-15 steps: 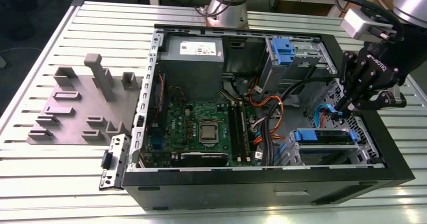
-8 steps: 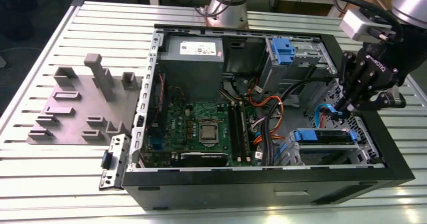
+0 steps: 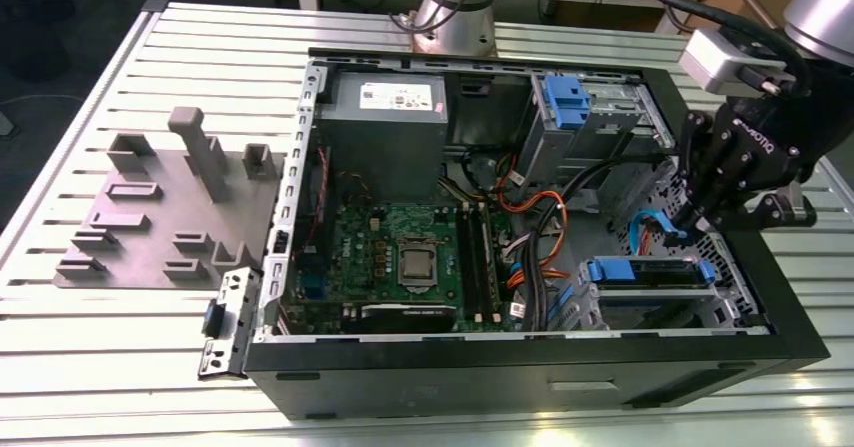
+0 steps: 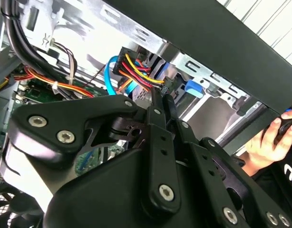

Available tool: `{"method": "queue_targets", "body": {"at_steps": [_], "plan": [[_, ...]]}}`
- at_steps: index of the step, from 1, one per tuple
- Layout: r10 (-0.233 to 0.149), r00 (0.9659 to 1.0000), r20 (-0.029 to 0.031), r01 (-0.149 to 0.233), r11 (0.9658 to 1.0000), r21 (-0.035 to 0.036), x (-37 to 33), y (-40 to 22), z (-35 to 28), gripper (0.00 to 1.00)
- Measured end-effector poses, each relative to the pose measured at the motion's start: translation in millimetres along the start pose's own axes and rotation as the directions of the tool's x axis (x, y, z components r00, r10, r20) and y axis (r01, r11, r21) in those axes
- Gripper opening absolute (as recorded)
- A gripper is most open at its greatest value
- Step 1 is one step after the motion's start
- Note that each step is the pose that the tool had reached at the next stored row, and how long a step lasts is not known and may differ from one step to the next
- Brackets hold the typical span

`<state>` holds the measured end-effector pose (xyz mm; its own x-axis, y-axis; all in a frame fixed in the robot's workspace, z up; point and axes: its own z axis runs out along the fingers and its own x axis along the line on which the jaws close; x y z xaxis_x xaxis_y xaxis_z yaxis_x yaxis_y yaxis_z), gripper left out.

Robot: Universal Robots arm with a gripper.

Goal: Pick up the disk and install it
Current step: 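Insert the first disk wire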

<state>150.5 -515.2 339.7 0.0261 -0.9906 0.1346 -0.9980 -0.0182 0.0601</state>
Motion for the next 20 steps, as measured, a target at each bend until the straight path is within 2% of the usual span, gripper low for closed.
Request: {"method": "queue_targets", "body": {"at_steps": [15, 20], "plan": [[-0.001, 1.0000, 0.0001, 0.001, 1.0000, 0.0013, 0.2, 0.8, 2.1, 0.16], [-0.001, 1.0000, -0.0002, 0.001, 1.0000, 0.0013, 0.9, 1.3, -3.3, 0.16]]}}
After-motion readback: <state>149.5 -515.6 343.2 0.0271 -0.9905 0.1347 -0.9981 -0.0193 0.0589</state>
